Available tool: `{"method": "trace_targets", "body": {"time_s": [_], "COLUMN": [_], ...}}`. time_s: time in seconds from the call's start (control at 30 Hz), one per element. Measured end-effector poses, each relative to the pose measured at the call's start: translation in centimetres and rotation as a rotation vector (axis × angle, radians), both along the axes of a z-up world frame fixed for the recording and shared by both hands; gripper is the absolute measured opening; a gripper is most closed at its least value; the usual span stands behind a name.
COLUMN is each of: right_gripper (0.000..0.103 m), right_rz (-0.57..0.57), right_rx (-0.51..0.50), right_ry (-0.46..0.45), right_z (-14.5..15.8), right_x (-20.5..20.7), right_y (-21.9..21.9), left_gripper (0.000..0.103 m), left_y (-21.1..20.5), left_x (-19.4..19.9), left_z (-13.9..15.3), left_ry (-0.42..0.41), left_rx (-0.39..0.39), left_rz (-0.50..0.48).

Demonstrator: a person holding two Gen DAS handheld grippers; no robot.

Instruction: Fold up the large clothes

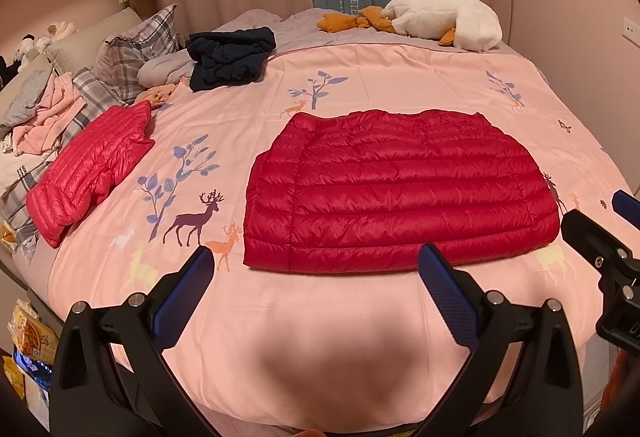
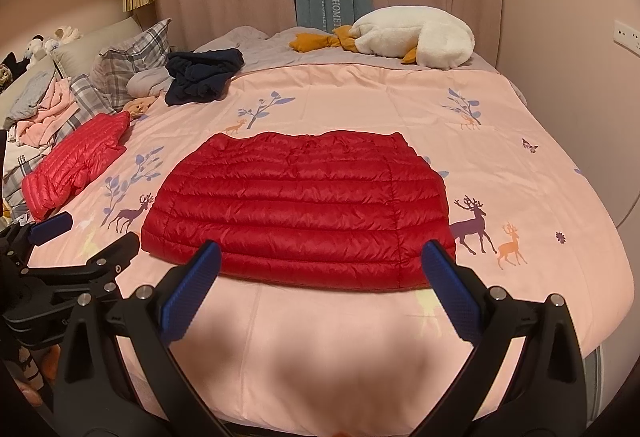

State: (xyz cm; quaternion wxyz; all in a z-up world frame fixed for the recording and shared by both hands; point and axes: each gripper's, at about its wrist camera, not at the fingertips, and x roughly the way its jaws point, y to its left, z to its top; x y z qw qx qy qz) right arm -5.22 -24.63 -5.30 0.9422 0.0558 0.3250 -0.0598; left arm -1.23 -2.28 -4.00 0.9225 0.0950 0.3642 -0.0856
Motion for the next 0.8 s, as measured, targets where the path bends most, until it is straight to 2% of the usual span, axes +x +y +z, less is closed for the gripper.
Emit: {"method": "trace_targets", "body": {"time_s": [0.8], "right_gripper": [0.101], "right_rz": [0.001], "right_rx": [0.001], "right_ry": [0.001], "right_z": [-0.04], "right_x": [-0.01], "right_y": [0.07], "left_gripper": [0.102], "left_y": [0.27], "left_x": [0.29], "left_z": [-0.08], "left_ry": [0.006], "left_rx": [-0.001], "left_rz": [0.012]}}
